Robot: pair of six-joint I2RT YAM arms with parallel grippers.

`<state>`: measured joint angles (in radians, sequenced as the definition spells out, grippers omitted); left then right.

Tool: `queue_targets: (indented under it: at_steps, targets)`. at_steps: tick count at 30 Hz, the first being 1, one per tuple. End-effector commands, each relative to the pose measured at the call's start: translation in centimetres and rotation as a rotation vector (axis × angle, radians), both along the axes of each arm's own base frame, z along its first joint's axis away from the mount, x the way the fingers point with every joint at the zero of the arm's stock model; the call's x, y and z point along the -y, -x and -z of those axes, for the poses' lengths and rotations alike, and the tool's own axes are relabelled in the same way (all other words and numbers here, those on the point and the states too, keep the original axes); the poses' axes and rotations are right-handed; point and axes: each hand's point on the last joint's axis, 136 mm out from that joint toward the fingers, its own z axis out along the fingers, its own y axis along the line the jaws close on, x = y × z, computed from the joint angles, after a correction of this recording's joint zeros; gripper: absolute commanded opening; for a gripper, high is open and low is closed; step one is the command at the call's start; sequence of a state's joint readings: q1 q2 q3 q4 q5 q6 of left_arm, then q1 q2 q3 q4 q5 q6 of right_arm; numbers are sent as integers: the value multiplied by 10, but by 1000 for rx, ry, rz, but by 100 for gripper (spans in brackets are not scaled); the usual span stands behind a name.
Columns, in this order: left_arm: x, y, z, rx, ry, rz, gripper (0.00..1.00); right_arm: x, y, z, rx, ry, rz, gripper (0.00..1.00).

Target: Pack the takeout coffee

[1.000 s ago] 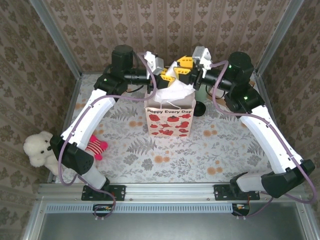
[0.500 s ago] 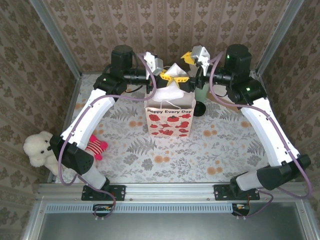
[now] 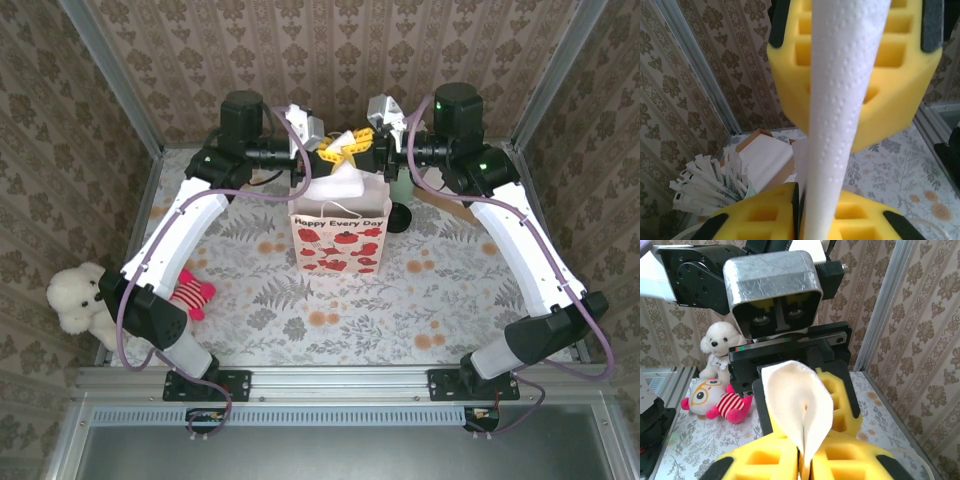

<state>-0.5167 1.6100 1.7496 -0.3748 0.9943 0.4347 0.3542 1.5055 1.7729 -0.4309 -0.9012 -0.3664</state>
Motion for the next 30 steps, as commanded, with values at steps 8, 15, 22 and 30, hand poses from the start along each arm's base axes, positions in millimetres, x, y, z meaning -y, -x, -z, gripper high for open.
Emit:
queue_targets:
  at_steps: [8, 15, 22, 30]
  targets:
    - [-41, -3, 6, -2, 36, -214, 64, -6, 0, 7, -61, 28, 35, 0]
    - [-95, -46, 18, -51, 62, -646, 99, -11, -6, 30, -107, 63, 48, 0]
    - [-143, -81, 45, -255, 58, -1029, 100, -24, -23, 44, -125, 72, 67, 0]
    - [-191, -93, 91, -583, 122, -1344, 100, -48, -19, 60, -172, 80, -15, 0]
